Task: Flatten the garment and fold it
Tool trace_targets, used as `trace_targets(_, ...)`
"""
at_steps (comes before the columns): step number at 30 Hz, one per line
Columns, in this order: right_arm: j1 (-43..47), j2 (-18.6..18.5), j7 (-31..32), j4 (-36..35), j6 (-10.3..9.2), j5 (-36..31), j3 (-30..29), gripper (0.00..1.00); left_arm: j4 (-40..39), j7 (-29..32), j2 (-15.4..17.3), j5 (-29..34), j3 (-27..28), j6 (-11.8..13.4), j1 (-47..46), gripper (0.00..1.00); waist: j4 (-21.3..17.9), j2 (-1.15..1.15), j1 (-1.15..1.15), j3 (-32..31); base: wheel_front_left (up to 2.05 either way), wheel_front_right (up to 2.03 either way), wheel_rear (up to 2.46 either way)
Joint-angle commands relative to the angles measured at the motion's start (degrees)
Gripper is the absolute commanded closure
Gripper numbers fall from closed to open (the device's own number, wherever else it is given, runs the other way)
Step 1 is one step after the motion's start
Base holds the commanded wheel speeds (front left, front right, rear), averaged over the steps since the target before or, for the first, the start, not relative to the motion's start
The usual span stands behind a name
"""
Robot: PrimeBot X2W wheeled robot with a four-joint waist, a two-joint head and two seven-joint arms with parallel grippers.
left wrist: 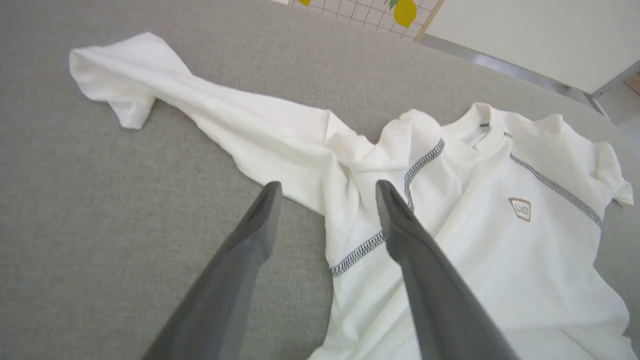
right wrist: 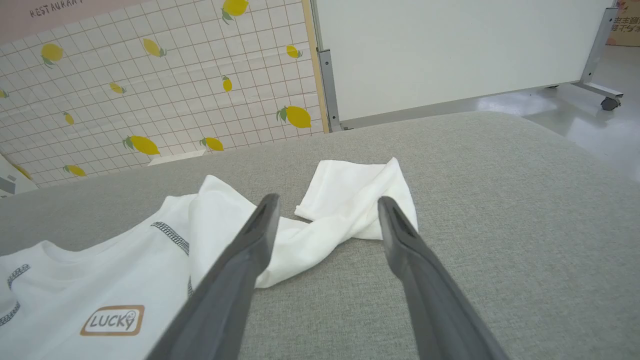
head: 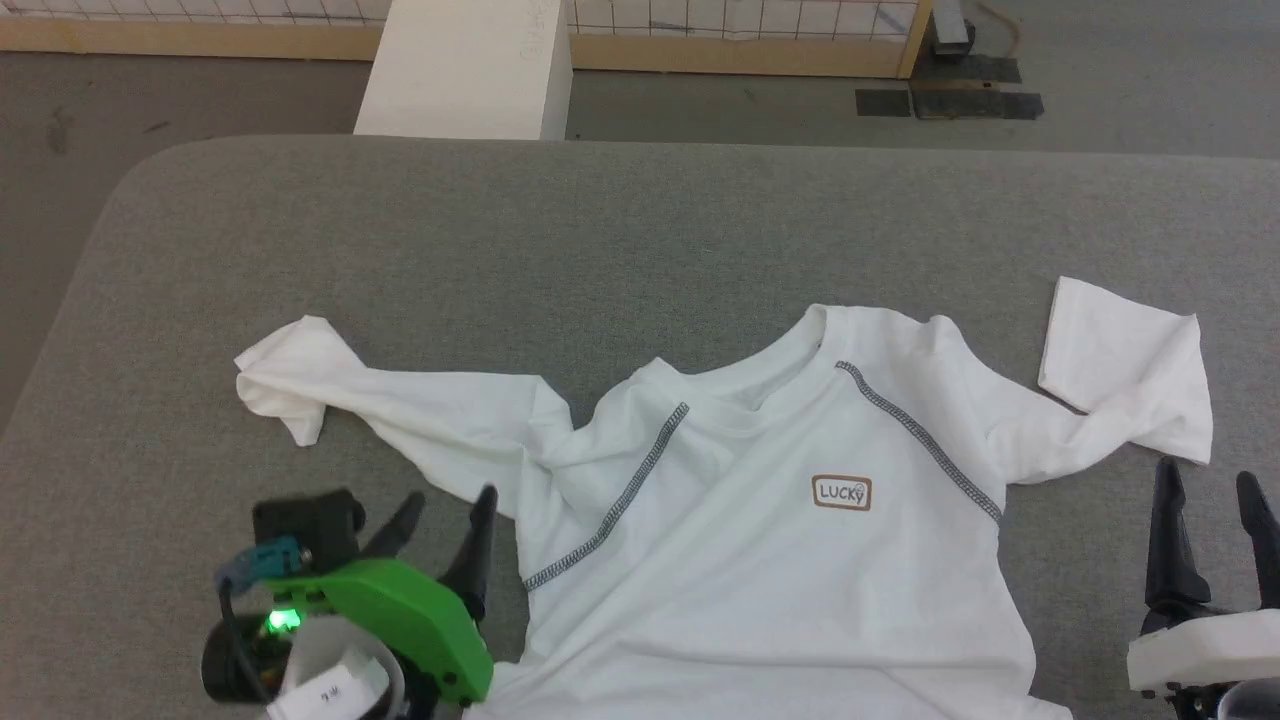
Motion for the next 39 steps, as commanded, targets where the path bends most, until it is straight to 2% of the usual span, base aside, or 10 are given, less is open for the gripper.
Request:
trace_targets(1,0.48,0.02,0.21,-0.15,-0.09,-0.01,0.18,0.00,-0.28,0.38,1.14,1.35,0.45,-0.38,-2.82,0.00,-0.51,0.00,0.00,0.44,0.00,0.00,0.00)
trace_targets(6,0.10,0.02,0.27,-0.27,-0.09,0.12,1.03,0.00,7.05,5.31,6.77,7.43,-1.24,-1.95,-11.14,0.00,-2.36,0.00,0.00,2.47,0.00,0.00,0.00)
trace_targets(15,-0.37,0.02,0.88,-1.56,-0.09,-0.29,1.15,0.00,24.65,6.96,8.37,9.04,-3.26,-4.25,-18.48,0.00,-4.12,0.00,0.00,5.27,0.00,0.00,0.00)
trace_targets(16,-0.46,0.02,0.99,-1.67,-0.09,-0.33,1.13,0.00,25.94,6.87,8.17,8.85,-3.39,-4.43,-18.73,0.20,-4.13,0.00,0.00,5.36,0.00,0.00,0.00)
trace_targets(17,-0.57,0.02,1.12,-1.79,-0.09,-0.38,1.10,0.00,27.33,6.47,7.73,8.46,-3.41,-4.58,-19.05,0.76,-4.12,0.00,0.00,5.47,0.00,0.00,0.00)
trace_targets(18,-0.66,0.02,1.21,-1.88,-0.09,-0.41,1.08,0.00,28.28,6.20,7.44,8.17,-3.53,-4.86,-19.28,1.00,-4.09,0.00,0.00,5.54,0.00,0.00,0.00)
trace_targets(24,-0.79,0.02,1.57,-2.40,-0.09,-0.42,0.64,0.00,29.08,2.44,6.15,5.97,-2.18,-5.69,-21.56,1.00,-3.02,0.00,0.00,5.59,0.00,0.00,0.00)
trace_targets(32,-1.75,0.02,1.69,-3.01,-0.09,-0.45,0.71,0.00,26.22,-0.47,13.16,6.28,7.54,-0.11,-25.27,1.00,-1.51,0.00,0.00,7.04,0.00,0.00,0.00)
trace_targets(36,-2.16,0.02,1.50,-2.59,-0.09,-0.45,0.78,0.00,28.86,-2.86,13.54,6.32,9.93,2.31,-24.33,1.00,-1.56,0.00,0.00,7.92,0.00,0.00,0.00)
trace_targets(39,-2.31,0.02,1.29,-2.13,-0.09,-0.44,0.83,0.00,29.96,-4.63,11.59,5.21,9.92,2.51,-23.22,0.02,-1.52,0.00,0.00,8.19,0.00,0.00,0.00)
